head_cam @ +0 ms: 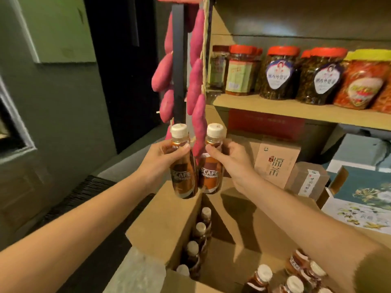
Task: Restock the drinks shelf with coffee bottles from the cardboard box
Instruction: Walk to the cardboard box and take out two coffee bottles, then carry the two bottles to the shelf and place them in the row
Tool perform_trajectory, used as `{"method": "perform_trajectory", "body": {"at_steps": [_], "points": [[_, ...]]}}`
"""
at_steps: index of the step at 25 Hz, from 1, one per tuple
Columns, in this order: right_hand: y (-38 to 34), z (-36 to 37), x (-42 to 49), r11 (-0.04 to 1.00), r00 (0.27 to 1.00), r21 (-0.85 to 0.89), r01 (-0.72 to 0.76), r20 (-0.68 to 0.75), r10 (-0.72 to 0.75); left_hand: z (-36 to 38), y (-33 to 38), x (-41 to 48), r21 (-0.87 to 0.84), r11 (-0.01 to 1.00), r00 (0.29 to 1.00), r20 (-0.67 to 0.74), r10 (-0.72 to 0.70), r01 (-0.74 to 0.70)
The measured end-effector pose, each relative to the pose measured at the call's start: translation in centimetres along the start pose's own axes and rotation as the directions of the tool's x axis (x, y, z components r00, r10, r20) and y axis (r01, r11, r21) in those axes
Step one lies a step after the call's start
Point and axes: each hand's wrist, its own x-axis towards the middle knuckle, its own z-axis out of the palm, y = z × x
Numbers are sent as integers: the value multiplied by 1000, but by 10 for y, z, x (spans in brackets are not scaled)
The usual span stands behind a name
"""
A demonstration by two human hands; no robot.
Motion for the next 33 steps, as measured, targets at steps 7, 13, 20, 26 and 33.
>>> {"method": "perform_trajectory", "body": {"at_steps": [7, 13, 20, 26, 33], "points": [[-55, 111, 12, 982, 964, 155, 108, 226, -142, -89, 22, -43, -85, 996, 842, -538, -46, 1], [-91, 257, -16, 964, 857, 258, 68, 479, -189, -200, 33, -119, -36, 999, 615, -788, -45, 27], [-141, 478, -85, 946, 692, 325, 5, 682, -238, -374, 35, -235, 73, 994, 411, -911, 33, 82], [-199, 680, -144, 929, 576, 369, 17, 756, -311, -563, 37, -331, 127, 980, 296, -952, 77, 156], [-241, 882, -176, 930, 476, 366, 38, 812, -339, -740, 17, -392, 116, 976, 205, -976, 77, 186]]}}
